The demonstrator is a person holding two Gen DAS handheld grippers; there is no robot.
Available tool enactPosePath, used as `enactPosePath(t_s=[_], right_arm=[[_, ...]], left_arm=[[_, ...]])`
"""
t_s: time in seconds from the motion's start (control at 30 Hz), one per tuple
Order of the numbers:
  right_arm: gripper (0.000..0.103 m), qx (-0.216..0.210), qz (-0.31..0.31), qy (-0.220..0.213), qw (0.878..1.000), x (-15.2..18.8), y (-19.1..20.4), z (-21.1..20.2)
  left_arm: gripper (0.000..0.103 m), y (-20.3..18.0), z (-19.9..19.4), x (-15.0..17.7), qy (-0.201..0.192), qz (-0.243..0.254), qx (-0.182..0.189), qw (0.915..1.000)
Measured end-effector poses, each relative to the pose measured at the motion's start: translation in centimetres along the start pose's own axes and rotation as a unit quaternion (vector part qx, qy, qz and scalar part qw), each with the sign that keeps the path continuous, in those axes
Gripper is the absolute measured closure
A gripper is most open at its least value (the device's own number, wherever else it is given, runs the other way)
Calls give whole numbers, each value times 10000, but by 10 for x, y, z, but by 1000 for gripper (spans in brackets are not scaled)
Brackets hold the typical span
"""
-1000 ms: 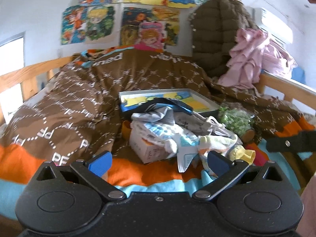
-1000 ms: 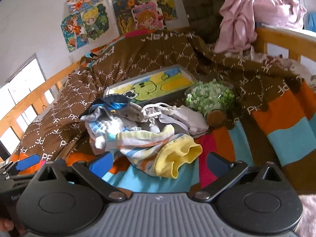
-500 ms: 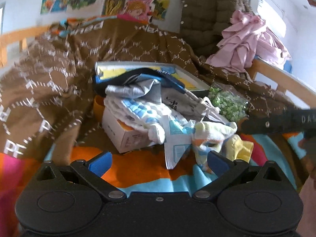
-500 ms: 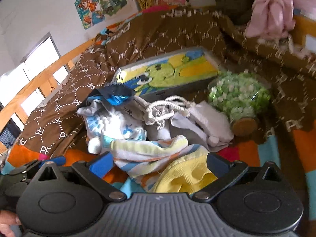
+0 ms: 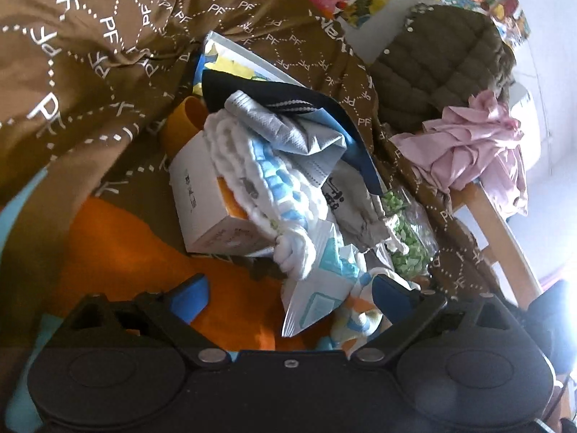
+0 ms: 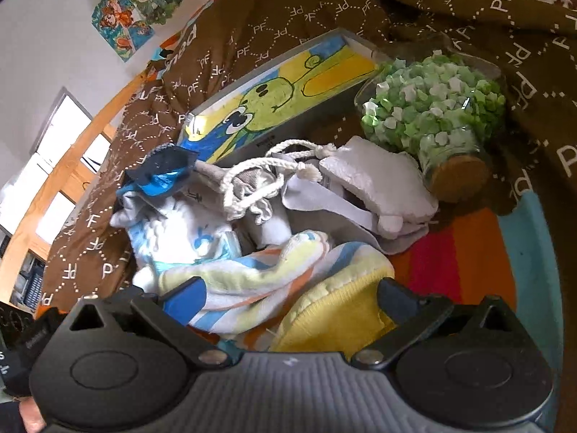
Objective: Organize soft objects
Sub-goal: 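Grasp the white-blue packet with the left gripper while the right gripper grasps the striped towel, then carry the packet and striped towel with both grippers over the painted tray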
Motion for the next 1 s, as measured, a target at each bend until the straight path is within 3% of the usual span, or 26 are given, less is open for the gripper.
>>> enactPosePath(t_s=[0.13, 0.23, 0.4, 0.6, 0.73, 0.87, 0.93, 1.0], right_arm=[[0, -409, 343, -27, 9986, -1, -1, 0], [0, -641, 622, -54, 9960, -4, -5, 0], [0, -318, 530, -56, 9981, -4, -7, 9], [0, -26, 366, 17, 9993, 3, -5, 18], [2, -153, 459, -15, 9988, 4, -5, 18], [20, -153, 464, 82, 9988, 6, -7, 19], [28, -146, 457, 165, 9987, 8, -8, 19], [42, -137, 486, 199, 9985, 8, -8, 18]], left_arm=[[10, -3, 7, -1, -30, -128, 57, 9999], [20, -3, 9, 1, -15, -221, 53, 9997], [37, -2, 15, 7, 74, -270, 21, 9996], [41, -5, 22, 7, -23, -363, -52, 9993], [47, -8, 25, 11, -87, -461, -66, 9989], [60, -15, 26, 14, -125, -379, -125, 9991], [62, -19, 24, 15, -141, -251, -189, 9994], [64, -23, 22, 17, -150, -120, -244, 9995]])
Point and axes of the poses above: each gripper's, at about its wrist camera, not at the fingertips, and z roughly the way its jaws point, y to its left, x to its underside, the point moved 6 cm from there along z, roughly the way its jaws point, and after that the axes turned 1 degree about -y, right-handed, at the moved point
